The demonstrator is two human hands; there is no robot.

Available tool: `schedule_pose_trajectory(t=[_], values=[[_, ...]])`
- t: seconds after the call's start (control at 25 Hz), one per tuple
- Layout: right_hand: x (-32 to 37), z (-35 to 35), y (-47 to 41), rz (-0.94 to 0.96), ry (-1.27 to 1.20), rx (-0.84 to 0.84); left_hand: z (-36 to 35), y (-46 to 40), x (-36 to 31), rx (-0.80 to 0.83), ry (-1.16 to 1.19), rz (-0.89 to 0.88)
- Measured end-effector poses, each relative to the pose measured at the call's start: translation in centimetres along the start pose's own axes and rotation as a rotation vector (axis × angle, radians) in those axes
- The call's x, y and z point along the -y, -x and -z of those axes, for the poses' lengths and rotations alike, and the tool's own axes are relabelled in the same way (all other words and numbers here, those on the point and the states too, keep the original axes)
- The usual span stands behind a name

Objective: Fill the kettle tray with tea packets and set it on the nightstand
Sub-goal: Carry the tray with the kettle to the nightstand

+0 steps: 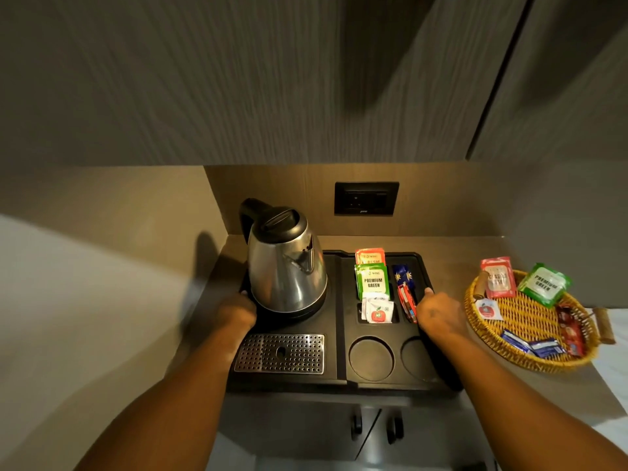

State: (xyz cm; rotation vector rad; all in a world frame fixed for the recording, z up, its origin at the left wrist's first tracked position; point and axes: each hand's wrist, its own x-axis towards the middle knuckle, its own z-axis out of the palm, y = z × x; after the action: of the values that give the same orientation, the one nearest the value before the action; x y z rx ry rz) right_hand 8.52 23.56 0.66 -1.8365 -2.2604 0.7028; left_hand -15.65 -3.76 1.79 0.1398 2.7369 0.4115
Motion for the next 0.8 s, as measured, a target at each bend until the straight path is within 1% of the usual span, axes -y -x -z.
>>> schedule_pose_trajectory(t=[0.2,0.32,0.44,0.52,0.6,0.68,0.8], values=[[-0.6,1.4,1.0,-0.005,-0.014,-0.049,0.7,1.6,0.7,-0.030,0.124,-0.023],[-1.1,2.7,1.6,0.016,-0.022,-0.093,1.8,3.1,0.6,-0.105,0.212,-0.068],[-3.3,4.8,2.9,-0.003,-0.065,-0.156,2.5,6.1,0.1,-0.170,0.154,-0.181],[-5.5,6.6,3.8,-0.020,-0.095,-0.190,2.4,8.7,-0.8,-0.142,0.091,-0.295],[-8.8,8.9,4.9,-0.046,-0.106,-0.211,1.7,11.4,-2.2,-0.113,0.132,-0.348],[-12.7,11.4,6.1,-0.073,-0.133,-0.238,0.7,14.2,-3.9,-0.120,0.130,-0.415],[-21.2,16.5,9.5,-0.103,-0.217,-0.314,-1.6,21.2,-7.4,-0.092,0.119,-0.474]])
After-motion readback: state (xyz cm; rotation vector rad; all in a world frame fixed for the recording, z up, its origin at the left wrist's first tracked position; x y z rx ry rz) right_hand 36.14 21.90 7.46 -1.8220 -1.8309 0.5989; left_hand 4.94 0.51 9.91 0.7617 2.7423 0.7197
